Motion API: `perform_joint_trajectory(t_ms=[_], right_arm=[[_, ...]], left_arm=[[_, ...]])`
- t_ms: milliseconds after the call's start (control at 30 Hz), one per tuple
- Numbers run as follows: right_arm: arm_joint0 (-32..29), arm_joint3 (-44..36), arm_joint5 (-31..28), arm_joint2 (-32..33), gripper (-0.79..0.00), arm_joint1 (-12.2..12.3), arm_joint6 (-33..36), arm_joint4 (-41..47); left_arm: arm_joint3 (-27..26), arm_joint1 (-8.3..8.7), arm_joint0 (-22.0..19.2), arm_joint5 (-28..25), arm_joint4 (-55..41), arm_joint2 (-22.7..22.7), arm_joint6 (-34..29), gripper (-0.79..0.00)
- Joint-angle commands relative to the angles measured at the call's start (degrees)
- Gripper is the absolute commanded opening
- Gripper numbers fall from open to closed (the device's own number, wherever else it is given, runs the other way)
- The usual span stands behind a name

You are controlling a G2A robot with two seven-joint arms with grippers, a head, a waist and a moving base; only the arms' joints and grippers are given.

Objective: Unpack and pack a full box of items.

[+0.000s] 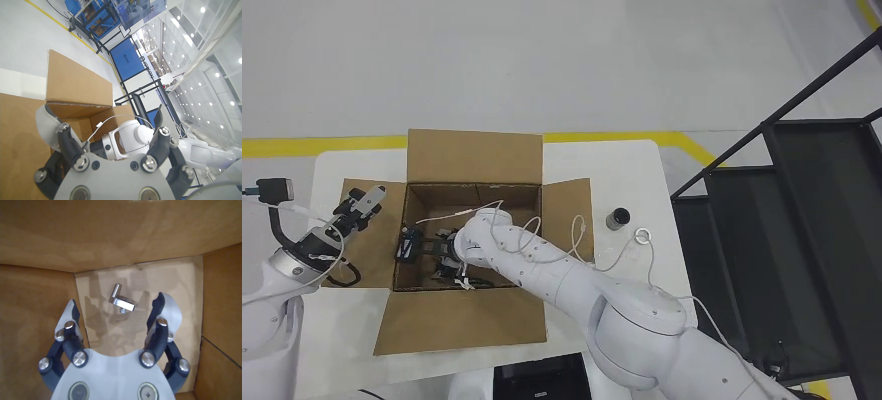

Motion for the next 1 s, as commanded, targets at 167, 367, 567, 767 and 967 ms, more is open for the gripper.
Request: perform_joint_trajectory(t_ms=[167,367,567,767,967], right_arm=[[-0.3,0.0,0.2,-1.3,-0.489,-0.2,0.5,0.3],[-0.1,0.0,1.4,-2.6,-0.727,-0.2,2.1,0.5],[1.0,0.1,3.1,-3.1,-0.785,0.0,3.7,0.6],[2.0,0.8,4.1,-2.7,-0.785,0.2,4.6,0.8],[2.9,0.9,3.9,-1.4,-0.785,0.5,4.0,1.4]], left_arm=[[0.0,0.00,0.0,0.0,0.0,0.0,0.0,0.000],[0.0,0.00,0.0,0.0,0.0,0.0,0.0,0.000],[0.0,0.00,0.0,0.0,0.0,0.0,0.0,0.000],[0.0,0.00,0.0,0.0,0.0,0.0,0.0,0.000],[0.0,0.00,0.0,0.0,0.0,0.0,0.0,0.000]])
